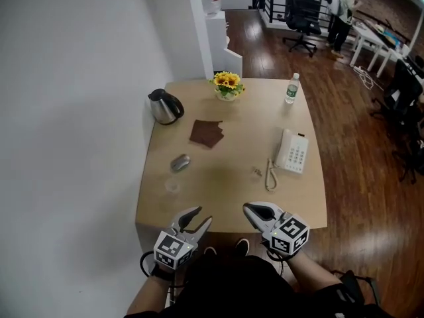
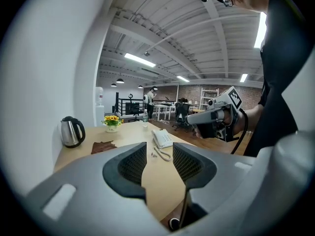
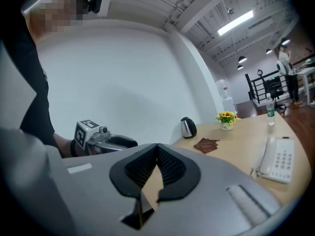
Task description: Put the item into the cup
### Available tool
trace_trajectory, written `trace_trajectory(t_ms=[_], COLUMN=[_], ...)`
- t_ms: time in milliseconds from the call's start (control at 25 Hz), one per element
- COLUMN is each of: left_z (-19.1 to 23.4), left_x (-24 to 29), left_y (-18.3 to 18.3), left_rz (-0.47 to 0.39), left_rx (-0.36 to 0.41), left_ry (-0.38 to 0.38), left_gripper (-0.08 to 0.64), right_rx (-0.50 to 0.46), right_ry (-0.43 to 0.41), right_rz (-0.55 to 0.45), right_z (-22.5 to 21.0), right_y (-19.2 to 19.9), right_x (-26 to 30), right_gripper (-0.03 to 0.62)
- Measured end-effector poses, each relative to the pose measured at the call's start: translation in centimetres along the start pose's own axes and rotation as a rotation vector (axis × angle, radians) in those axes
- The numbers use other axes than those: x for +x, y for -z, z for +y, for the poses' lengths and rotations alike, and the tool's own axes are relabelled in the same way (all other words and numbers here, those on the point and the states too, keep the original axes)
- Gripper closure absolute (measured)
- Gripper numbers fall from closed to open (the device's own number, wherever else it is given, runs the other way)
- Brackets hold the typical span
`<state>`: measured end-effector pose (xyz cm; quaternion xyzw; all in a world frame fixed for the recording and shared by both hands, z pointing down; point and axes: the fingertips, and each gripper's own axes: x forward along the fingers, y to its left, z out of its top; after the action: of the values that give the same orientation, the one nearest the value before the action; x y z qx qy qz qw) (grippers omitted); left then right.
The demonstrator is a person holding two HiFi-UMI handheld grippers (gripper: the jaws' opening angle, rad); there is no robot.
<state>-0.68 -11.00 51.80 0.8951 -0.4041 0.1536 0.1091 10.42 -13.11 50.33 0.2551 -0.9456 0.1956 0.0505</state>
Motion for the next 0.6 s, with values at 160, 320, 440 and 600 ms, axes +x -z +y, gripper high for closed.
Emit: trace_trajectory(t_ms=[160,320,440,600], left_z=[0.6,1.0,1.4,2.4], left_x=[1.6,2.9,3.7,4.4], left_y=[0.4,0.0,-0.2,-0.8], left_rz=[0.008,0.013,0.014,-0.006], left_rx=[0.002,0.001,0.006,0.016], left_ry=[0.011,0.038,0.058,0.067], left_gripper=[0.399,0.399,0.399,0.399], right_rx=[-0.004,0.006,0.016,-0.008], right_ry=[0.007,0.028,0.049,0.083], right_rz=[0.020,0.032,0.040,0.070], right_z=[-1.7,-3.0,-3.9,-6.4], right_y=[0.1,-0.1,0.1,0.7], right_x=[0.1,0.4,0.6,1.3], right_gripper=[0.584,0.583,0.581,0.555])
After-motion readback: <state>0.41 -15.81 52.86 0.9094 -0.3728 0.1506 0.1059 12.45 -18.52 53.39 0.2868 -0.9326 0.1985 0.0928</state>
